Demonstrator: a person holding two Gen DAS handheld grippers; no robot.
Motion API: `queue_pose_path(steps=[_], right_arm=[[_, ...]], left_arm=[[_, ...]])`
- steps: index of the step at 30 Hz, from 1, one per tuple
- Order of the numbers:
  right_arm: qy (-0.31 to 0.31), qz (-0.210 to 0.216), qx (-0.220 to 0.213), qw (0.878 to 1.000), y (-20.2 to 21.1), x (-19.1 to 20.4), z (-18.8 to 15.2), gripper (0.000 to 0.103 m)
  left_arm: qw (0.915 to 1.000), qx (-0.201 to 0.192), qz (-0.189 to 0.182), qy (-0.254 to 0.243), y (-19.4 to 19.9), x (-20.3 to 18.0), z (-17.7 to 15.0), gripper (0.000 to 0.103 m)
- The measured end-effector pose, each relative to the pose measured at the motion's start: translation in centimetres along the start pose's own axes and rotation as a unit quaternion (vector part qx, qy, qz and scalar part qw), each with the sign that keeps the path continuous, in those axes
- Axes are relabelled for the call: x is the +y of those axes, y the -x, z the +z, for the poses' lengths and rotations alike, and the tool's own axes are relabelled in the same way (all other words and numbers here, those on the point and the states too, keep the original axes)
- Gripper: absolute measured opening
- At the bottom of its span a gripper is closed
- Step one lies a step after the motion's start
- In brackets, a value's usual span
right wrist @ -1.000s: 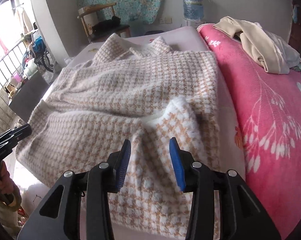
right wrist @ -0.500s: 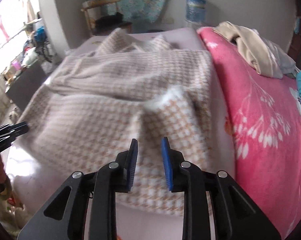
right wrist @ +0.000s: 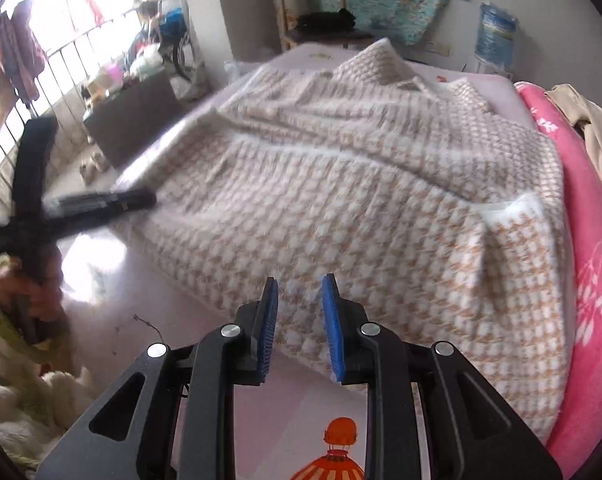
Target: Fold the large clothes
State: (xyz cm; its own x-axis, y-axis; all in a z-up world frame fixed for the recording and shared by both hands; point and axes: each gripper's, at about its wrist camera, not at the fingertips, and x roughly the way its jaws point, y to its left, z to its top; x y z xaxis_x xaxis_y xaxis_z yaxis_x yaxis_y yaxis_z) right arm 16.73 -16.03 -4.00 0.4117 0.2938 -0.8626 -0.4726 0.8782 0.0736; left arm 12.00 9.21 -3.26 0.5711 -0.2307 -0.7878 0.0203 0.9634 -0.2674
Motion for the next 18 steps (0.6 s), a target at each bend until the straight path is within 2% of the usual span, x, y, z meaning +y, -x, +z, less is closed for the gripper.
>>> queue_pose_path(steps=[1, 2, 3, 5, 8, 9, 11, 12, 14, 16, 18], right_arm=[[0.004, -0.007, 0.006, 1.0, -1.2, 0.1, -0.5, 0.023], [-0.004, 0.001, -0.001, 1.0, -1.1, -0.1, -0.5, 0.023], [-0.012, 0.007, 0.013, 1.0, -0.9, -0.3, 0.0, 0.021], [-0.007, -0.009, 0.012, 1.0, 0.3, 0.1, 1.0, 0.018], [0.016, 0.038, -0.022, 0.999, 1.9, 2.3, 2.0, 0.018], [0.025, 0.043, -0.022, 0.999, 1.5, 3.0, 2.2, 0.018], [0.044, 0.021, 0.003, 0.999, -1.5, 3.9, 1.8, 0.018], [0.043, 0.02, 0.003, 0.999, -2.7, 3.8, 1.5, 0.018], [0.031, 0.025, 0.015, 0.999, -2.3, 3.7, 2.3, 0.017], [0.052, 0.014, -0.008, 0.999, -0.8, 4.8, 3.0, 0.017], [0.069, 0.042, -0.015, 0.997, -0.7, 6.1, 3.2, 0.017]], left_arm=[[1.0, -0.002, -0.002, 0.005, 0.1, 0.1, -0.1, 0.023], [1.0, -0.003, -0.003, 0.008, 0.2, 0.1, 0.0, 0.023], [0.9999, -0.003, -0.004, 0.009, 0.3, 0.2, 0.0, 0.023], [0.9999, -0.01, -0.006, 0.008, 0.9, 0.2, 0.1, 0.023], [0.9997, -0.025, 0.005, 0.004, 1.8, 0.5, 0.2, 0.023], [0.9995, -0.029, 0.005, 0.009, 2.0, 0.8, 0.3, 0.023], [0.9993, -0.032, 0.004, 0.02, 2.1, 1.4, 0.4, 0.023], [0.9991, -0.032, 0.003, 0.026, 2.0, 1.6, 0.4, 0.023], [0.9989, -0.032, 0.0, 0.034, 2.2, 1.9, 0.4, 0.023], [0.9987, -0.041, 0.005, 0.031, 2.7, 2.0, 0.3, 0.023], [0.9983, -0.047, 0.013, 0.031, 3.0, 2.2, 0.3, 0.023]])
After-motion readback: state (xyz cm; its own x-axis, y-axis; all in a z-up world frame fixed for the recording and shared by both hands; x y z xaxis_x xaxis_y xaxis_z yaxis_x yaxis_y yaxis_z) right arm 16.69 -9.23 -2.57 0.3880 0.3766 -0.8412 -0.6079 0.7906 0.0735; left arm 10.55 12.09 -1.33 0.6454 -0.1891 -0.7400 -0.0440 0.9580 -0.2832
